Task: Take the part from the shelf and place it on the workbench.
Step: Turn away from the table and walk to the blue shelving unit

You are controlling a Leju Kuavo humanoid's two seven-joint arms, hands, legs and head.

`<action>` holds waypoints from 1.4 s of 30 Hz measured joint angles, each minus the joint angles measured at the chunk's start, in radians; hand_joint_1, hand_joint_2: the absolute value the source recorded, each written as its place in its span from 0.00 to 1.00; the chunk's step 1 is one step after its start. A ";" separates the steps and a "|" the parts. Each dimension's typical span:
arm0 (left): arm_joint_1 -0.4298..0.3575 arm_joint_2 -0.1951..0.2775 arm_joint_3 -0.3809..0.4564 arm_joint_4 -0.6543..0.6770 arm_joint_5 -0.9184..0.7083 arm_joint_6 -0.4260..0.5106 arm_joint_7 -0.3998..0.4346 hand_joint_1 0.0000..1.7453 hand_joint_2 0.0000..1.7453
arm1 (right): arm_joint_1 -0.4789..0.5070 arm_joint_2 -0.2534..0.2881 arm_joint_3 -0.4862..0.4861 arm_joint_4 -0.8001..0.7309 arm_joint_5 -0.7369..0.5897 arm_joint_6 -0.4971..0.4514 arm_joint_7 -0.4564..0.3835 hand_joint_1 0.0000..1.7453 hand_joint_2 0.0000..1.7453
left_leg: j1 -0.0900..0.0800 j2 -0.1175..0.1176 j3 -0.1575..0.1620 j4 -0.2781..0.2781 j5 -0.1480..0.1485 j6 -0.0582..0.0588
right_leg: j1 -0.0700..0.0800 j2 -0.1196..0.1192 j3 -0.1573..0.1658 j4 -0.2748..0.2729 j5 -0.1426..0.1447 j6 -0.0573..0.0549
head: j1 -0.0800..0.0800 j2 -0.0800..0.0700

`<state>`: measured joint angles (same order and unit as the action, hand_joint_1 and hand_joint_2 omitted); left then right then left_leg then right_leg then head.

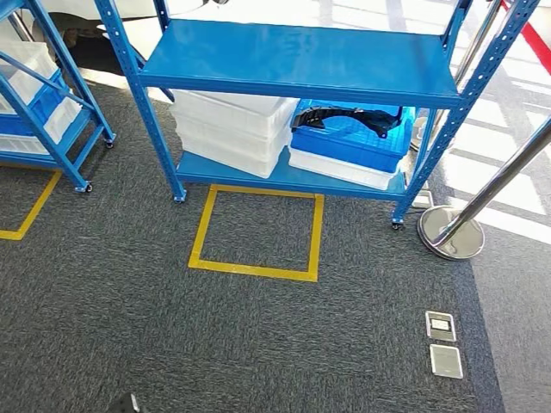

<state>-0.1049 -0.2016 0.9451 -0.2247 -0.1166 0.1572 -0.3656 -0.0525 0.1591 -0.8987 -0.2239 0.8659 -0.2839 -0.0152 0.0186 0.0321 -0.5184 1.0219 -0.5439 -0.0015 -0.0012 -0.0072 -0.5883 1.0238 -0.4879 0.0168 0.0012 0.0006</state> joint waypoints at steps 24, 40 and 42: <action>0.006 0.002 0.000 0.000 0.000 0.010 -0.002 0.00 0.00 | 0.004 0.008 0.001 0.005 0.013 0.012 0.015 0.00 0.00 | 0.005 -0.027 0.029 -0.006 -0.013 0.033 | -0.015 0.019 -0.089 0.263 -0.159 0.031 | -0.002 0.000; 0.004 0.000 0.003 0.000 0.000 0.022 0.000 0.00 0.00 | 0.004 0.008 0.003 0.006 0.021 0.014 0.021 0.00 0.00 | 0.002 -0.026 -0.086 0.215 -0.149 -0.012 | -0.003 0.027 0.033 0.011 -0.033 -0.042 | -0.002 0.000; 0.004 0.001 0.006 0.000 0.000 0.039 0.013 0.00 0.00 | 0.005 0.009 0.003 0.007 0.023 0.016 0.024 0.00 0.00 | -0.005 -0.027 -0.092 0.123 -0.044 0.002 | 0.001 0.029 0.066 0.012 -0.056 -0.039 | -0.001 0.000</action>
<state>-0.1007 -0.2008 0.9514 -0.2243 -0.1169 0.1962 -0.3527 -0.0475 0.1685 -0.8953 -0.2169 0.8889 -0.2684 0.0085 0.0138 0.0055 -0.6101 1.1446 -0.5881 0.0008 -0.0006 0.0218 -0.5221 1.0354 -0.5440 -0.0224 0.0003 0.0004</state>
